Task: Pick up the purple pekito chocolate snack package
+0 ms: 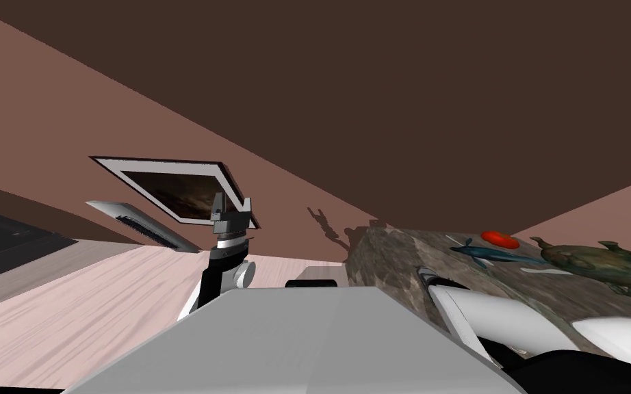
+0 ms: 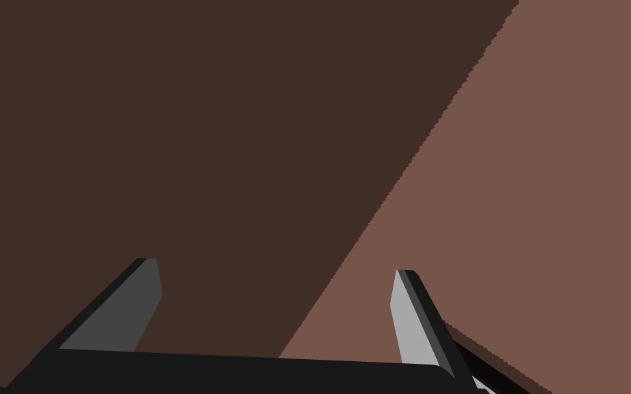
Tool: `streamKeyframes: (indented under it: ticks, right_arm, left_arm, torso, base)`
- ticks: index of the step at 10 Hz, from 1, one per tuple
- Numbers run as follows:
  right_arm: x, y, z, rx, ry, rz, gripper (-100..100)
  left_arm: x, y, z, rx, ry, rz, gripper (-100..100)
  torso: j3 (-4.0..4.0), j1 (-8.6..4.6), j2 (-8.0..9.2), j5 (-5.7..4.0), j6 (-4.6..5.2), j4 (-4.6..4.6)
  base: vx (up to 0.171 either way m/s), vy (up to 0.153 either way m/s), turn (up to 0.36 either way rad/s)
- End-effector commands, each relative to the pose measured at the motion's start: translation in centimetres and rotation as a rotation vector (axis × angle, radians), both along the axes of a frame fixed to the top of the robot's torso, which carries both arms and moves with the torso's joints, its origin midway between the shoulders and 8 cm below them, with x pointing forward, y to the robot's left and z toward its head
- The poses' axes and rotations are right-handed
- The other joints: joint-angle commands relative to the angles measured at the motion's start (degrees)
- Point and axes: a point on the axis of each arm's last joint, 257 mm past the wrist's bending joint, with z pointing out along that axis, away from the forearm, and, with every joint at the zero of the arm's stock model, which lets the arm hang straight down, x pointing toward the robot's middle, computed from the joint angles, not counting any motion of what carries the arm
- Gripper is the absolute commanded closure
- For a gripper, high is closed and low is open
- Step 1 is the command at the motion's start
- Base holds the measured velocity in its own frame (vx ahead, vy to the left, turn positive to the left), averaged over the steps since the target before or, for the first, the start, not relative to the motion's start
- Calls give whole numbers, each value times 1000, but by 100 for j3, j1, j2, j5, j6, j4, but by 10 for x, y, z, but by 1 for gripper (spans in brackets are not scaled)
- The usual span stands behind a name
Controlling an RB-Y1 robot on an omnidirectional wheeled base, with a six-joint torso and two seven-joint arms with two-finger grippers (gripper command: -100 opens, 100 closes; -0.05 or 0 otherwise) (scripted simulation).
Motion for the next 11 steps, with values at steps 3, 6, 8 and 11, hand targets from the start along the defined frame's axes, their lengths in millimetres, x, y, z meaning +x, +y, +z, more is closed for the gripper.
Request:
streamKeyframes:
  ticks: [3,6,8,11]
  right_arm:
    - [1,16,-7,81,6,18,-100]
    - [-2,29,-10,149,27,32,-100]
    - [0,37,-13,182,24,43,-100]
    - [-5,51,-15,247,50,57,-100]
  left_arm:
    - [0,0,0,0,0,0,0]
    - [0,0,0,0,0,0,0]
    - [0,0,0,0,0,0,0]
    - [0,0,0,0,0,0,0]
  torso:
    - [-1,2,-2,1,-1,0]
    - [3,-8,5,-3,1,1]
    - [1,-9,1,-3,1,1]
    - [0,1,-1,-1,0,0]
  base:
    - [-8,-55,49]
    - [-26,-94,69]
    - [-7,-62,23]
    - [-19,-73,56]
